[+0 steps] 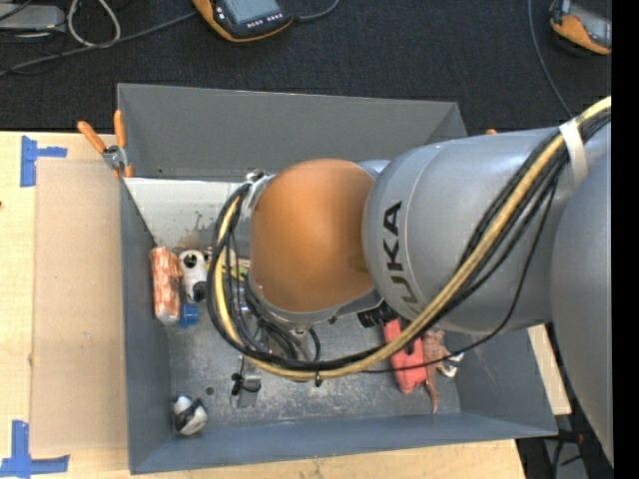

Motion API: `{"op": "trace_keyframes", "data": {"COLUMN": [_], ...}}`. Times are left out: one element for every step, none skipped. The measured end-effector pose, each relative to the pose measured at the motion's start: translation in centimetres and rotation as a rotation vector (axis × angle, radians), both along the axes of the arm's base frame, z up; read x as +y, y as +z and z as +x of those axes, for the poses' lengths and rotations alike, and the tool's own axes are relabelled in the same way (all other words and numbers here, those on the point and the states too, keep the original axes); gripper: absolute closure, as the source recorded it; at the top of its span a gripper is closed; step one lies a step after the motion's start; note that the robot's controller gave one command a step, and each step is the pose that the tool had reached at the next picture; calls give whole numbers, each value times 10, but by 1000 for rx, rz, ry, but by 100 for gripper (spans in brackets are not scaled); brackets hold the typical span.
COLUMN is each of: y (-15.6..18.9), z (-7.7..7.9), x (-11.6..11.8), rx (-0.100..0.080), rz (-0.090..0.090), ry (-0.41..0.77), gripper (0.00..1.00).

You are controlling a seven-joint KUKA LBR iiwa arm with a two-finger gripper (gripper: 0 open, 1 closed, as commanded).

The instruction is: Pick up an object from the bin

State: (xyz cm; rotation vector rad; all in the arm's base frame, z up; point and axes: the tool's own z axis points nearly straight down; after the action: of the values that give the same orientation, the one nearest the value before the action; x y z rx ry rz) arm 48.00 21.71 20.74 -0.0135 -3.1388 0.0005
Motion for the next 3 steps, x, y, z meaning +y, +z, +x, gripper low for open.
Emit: {"op": "trace_keyframes", "data": {"y": [0,9,45], "z": [0,26,16], "x": [0,-75,-67], "rx": [0,0,1], "rz": [0,0,0], "ry": [0,-67,20], "gripper": [0,0,0]}}
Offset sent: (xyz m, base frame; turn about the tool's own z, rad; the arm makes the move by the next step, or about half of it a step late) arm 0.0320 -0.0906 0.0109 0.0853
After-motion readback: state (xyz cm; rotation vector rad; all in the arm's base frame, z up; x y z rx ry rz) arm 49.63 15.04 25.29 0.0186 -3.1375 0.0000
